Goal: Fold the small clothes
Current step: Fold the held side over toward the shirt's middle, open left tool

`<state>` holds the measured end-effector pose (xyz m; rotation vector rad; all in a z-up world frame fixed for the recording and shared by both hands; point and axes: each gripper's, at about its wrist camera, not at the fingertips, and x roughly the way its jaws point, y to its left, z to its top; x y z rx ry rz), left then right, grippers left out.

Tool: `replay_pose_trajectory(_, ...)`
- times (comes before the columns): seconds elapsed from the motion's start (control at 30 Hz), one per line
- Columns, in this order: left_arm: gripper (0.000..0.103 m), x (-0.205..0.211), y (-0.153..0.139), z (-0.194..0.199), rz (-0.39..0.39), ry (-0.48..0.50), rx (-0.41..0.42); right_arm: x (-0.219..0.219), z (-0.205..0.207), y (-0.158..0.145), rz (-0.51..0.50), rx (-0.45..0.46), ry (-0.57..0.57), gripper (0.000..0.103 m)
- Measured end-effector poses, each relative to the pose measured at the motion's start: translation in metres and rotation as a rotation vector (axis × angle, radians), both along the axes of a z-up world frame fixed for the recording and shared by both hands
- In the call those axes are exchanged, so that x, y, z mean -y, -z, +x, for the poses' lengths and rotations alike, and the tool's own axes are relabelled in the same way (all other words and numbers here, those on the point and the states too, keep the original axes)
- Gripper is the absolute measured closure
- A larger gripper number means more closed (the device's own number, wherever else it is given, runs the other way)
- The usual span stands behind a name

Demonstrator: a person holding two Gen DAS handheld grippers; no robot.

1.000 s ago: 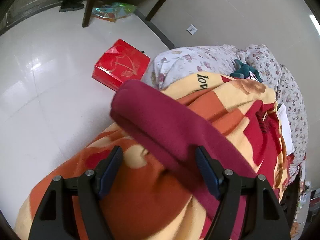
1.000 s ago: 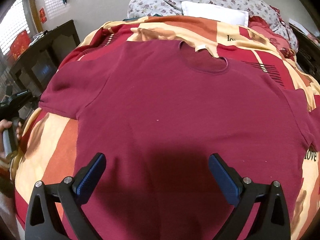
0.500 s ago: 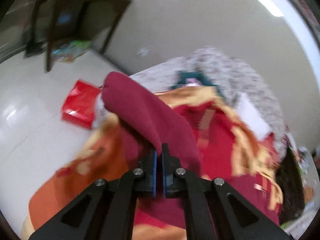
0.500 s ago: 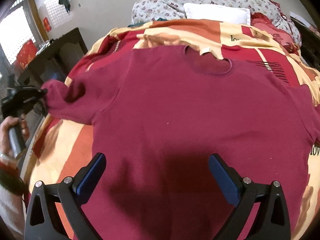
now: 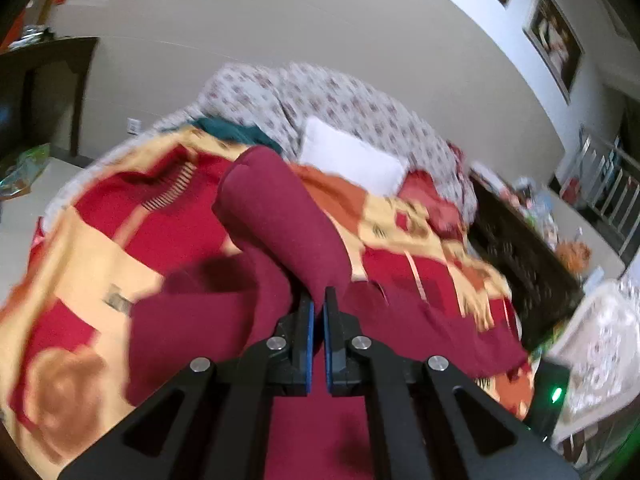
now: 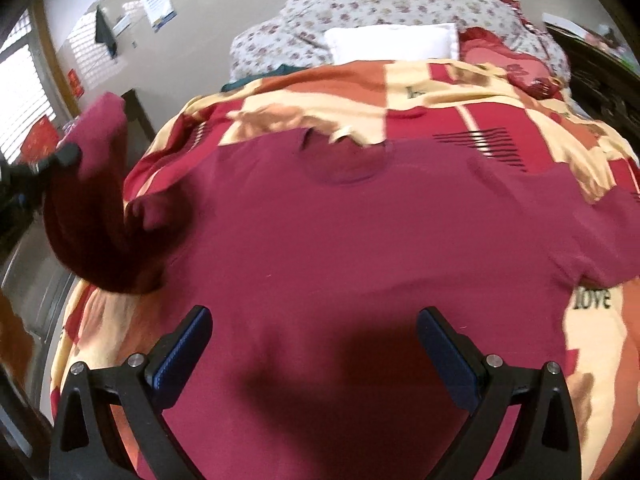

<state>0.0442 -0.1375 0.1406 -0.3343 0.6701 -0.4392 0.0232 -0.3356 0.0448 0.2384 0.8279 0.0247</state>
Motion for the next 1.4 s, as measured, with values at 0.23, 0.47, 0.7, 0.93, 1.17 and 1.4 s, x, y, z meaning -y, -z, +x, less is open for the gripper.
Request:
replay_pose_trajectory(0.23,0.099,0.063,0.065,-0.002,0.071,0.112,-0.118,0.036,0.000,0.008,-0.028,-0.036,0.056,0.000)
replay_pose_trajectory(0.47,0.041,0.075,0.080,-0.020,0.063,0.191,-0.158,0.072,-0.007,0.015,0.043,-0.058,0.121,0.000)
replay_pose_trajectory(0.7,0.021,0.031,0.044,-0.057,0.210,0.146,-0.029,0.064,-0.007,0.011,0.118,-0.035,0.072,0.000)
replay_pose_trajectory(0.93,0.021,-0.025,0.057,-0.043,0.285,-0.044,-0.041,0.010,0.020,0.000,0.094,-0.003,-0.057,0.000)
replay_pose_trajectory(1.17,0.021,-0.029,0.083,-0.032,0.340,-0.074,-0.084,-0.043,0.070,-0.009,-0.019,0.035,-0.112,0.005)
replay_pose_trajectory(1.4,0.021,-0.032,0.104,-0.027,0.332,-0.061,-0.135,-0.086,0.101,0.000,-0.164,-0.003,-0.186,0.030)
